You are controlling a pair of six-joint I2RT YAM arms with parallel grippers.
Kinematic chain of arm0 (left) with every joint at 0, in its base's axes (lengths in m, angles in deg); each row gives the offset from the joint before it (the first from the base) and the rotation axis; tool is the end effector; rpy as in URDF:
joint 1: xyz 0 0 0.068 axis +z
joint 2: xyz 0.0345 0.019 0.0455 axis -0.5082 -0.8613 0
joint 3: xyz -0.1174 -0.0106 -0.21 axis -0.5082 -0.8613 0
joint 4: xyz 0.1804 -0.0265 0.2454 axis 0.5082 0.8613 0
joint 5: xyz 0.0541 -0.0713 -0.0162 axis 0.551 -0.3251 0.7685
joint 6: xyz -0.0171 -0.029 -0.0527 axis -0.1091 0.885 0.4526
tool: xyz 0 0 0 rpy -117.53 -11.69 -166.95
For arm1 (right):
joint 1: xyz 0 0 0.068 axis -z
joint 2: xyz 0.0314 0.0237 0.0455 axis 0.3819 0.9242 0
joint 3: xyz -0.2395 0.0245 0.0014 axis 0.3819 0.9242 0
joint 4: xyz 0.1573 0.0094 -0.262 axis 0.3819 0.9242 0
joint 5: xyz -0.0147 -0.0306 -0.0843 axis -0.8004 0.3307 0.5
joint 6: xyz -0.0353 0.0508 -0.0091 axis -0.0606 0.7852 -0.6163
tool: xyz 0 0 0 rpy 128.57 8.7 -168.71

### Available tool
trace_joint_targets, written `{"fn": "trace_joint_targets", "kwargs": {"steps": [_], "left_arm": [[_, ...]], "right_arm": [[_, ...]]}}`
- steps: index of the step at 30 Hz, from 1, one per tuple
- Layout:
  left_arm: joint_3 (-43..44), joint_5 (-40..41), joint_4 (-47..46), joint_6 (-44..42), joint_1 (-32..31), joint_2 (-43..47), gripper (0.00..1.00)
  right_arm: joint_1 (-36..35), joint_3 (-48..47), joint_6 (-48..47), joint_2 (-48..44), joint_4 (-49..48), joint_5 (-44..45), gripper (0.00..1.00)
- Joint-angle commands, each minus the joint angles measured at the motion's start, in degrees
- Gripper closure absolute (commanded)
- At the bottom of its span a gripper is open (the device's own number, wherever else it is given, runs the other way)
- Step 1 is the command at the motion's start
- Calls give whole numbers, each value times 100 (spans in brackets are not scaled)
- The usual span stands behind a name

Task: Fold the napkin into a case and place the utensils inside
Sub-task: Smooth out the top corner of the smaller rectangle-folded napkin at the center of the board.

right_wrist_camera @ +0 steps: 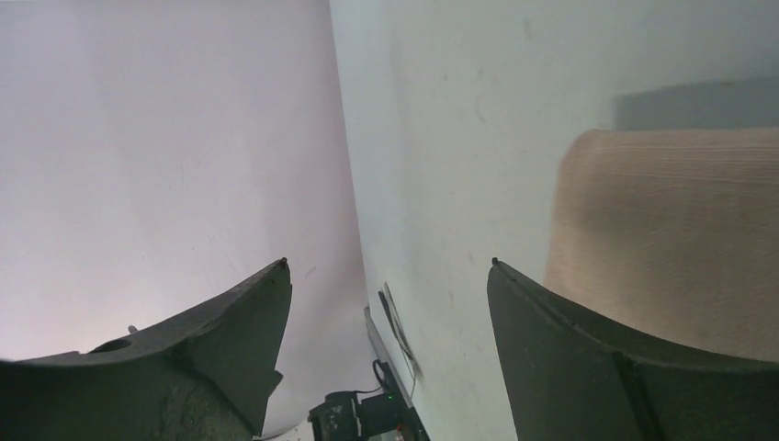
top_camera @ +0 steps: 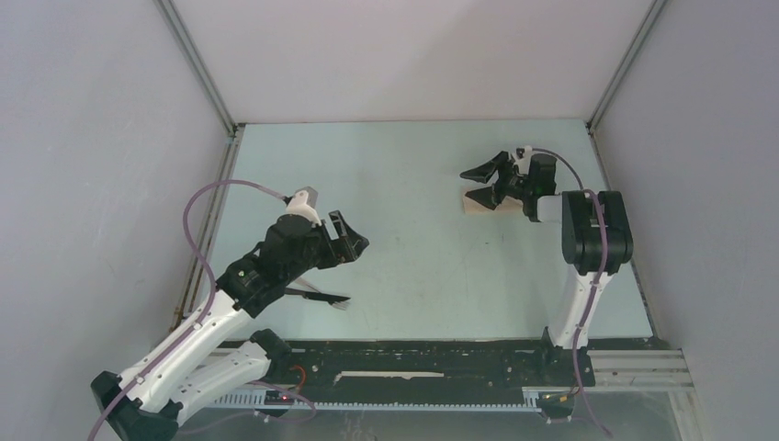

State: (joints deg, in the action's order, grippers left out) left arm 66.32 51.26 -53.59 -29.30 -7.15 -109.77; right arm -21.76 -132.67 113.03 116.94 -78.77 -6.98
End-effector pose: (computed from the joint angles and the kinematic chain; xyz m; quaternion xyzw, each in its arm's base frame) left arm 0.2024 -0.1497 0.2767 -0.0702 0.8607 -0.2901 0.4123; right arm 0.4271 0.0321 0.0602 0.2013 0.7702 0.5627 0.2229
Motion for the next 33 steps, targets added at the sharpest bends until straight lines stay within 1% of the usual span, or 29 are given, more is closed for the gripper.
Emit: {"fn": "trace_joint_targets", "kwargs": {"steps": [1,4,7,9,13,17,20,23,28,30,33], "left_arm": [[118,-24,-277,103,36,-57,14],[134,-50,-244,73,35,-90,14],[148,26,-95,21,42,-70,13],[142,55,-30,27,44,-74,13],[95,102,67,46,81,-58,12],[-15,127,177,50,223,18,12],[-110,94,195,71,303,74,12],[-151,45,195,114,324,85,12],[-171,-103,203,206,368,36,12],[-162,-109,219,217,377,42,12],[-199,-77,255,245,385,82,12]], "right_arm": [[-245,242,-400,-342,164,118,14],[-247,310,-178,17,-303,56,15],[-151,311,-203,138,-364,94,15],[-118,309,-276,49,-315,52,15],[171,288,-575,-506,237,-149,15],[667,279,-1286,-1221,1160,-123,13],[1155,294,-1620,-1329,1559,-122,13],[1588,347,-1566,-1182,1319,-200,13],[2087,342,-1046,-486,323,-359,13],[2203,341,-1033,-260,246,-360,14],[2269,390,-1169,-8,392,-319,14]]}}
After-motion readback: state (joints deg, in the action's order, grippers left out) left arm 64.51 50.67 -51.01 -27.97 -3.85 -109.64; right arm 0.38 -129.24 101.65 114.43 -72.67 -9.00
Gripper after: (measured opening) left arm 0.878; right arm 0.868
